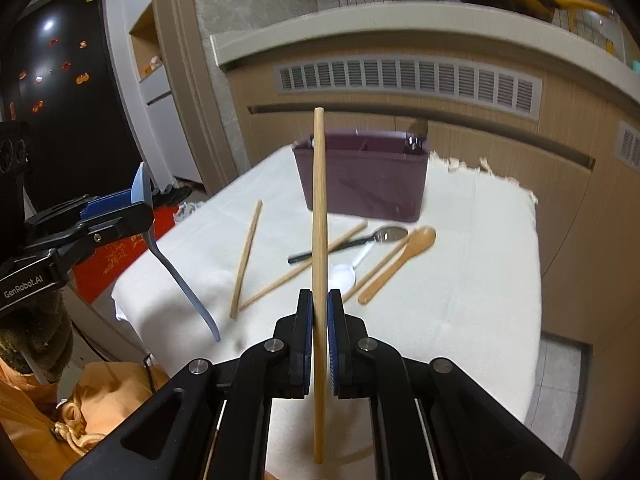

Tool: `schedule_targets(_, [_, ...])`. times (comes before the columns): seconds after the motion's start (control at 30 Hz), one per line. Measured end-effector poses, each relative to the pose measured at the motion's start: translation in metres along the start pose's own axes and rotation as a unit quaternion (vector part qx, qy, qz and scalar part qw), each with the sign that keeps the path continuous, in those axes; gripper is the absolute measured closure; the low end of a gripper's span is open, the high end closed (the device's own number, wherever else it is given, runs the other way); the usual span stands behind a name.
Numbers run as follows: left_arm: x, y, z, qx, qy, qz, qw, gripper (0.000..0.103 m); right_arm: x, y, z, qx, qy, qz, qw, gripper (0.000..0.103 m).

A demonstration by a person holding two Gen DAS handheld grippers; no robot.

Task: Organize utensils
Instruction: 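Carry the blue spoon and chopstick over the caddy with both grippers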

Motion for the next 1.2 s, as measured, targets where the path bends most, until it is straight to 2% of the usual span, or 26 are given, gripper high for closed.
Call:
schedule_targets(0.07, [0.004, -0.016, -0.015, 0.023, -0.006, 0.012, 0.9996, 0.068, -0.001, -0.015, -0.019, 0.025, 0.002, -0.008, 1.000, 0.095])
schedule_targets(0.13, [0.005, -0.037, -0.029, 0.049, -0.014, 0.023, 0.9985, 0.068, -0.002, -0.042, -0.047, 0.068, 0.025, -0.021, 0.997, 0.095])
schedule_targets(0.23, [-0.002, -0.087, -0.049, 0.100, -0.037, 0.031, 0.9938, 0.068, -0.001, -0.086, -0.085, 0.130, 0.053, -0.032, 0.990, 0.095])
schedule_targets(0.37, [-0.021, -0.151, -0.056, 0.142, -0.046, 0.018, 0.9887, 0.068, 0.005, -0.148, -0.119, 0.197, 0.076, -0.024, 0.977, 0.095])
schedule_targets(0.47, [-0.034, -0.184, -0.046, 0.156, -0.048, 0.008, 0.9865, 0.068, 0.009, -0.176, -0.122, 0.232, 0.099, -0.019, 0.968, 0.095])
schedule_targets(0.63, [-0.057, -0.212, 0.000, 0.148, -0.051, -0.006, 0.9876, 0.068, 0.030, -0.210, -0.088, 0.241, 0.081, -0.001, 0.967, 0.095])
schedule_targets(0.77, [-0.074, -0.223, 0.057, 0.123, -0.039, -0.021, 0.9914, 0.068, 0.050, -0.232, -0.040, 0.216, 0.069, 0.016, 0.974, 0.095])
schedule_targets(0.87, [-0.083, -0.222, 0.095, 0.098, -0.035, -0.026, 0.9942, 0.068, 0.062, -0.237, -0.002, 0.185, 0.066, 0.027, 0.980, 0.095])
schedule_targets(1.03, [-0.090, -0.207, 0.154, 0.059, -0.049, -0.019, 0.9969, 0.068, 0.081, -0.234, 0.057, 0.143, 0.069, 0.044, 0.986, 0.095])
schedule_targets(1.2, [-0.102, -0.189, 0.198, 0.014, -0.047, -0.035, 0.9982, 0.068, 0.097, -0.231, 0.084, 0.131, 0.060, 0.069, 0.987, 0.095])
Point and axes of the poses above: each gripper's, at about its wrist camera, not at the fingertips, and z roughly the way its jaws point, x to its right, y to its underside, the point moved 3 cm from there along z, roughly the way its jaws point, and after that the axes turned 14 degrees about -x, right-handed, at the moved point
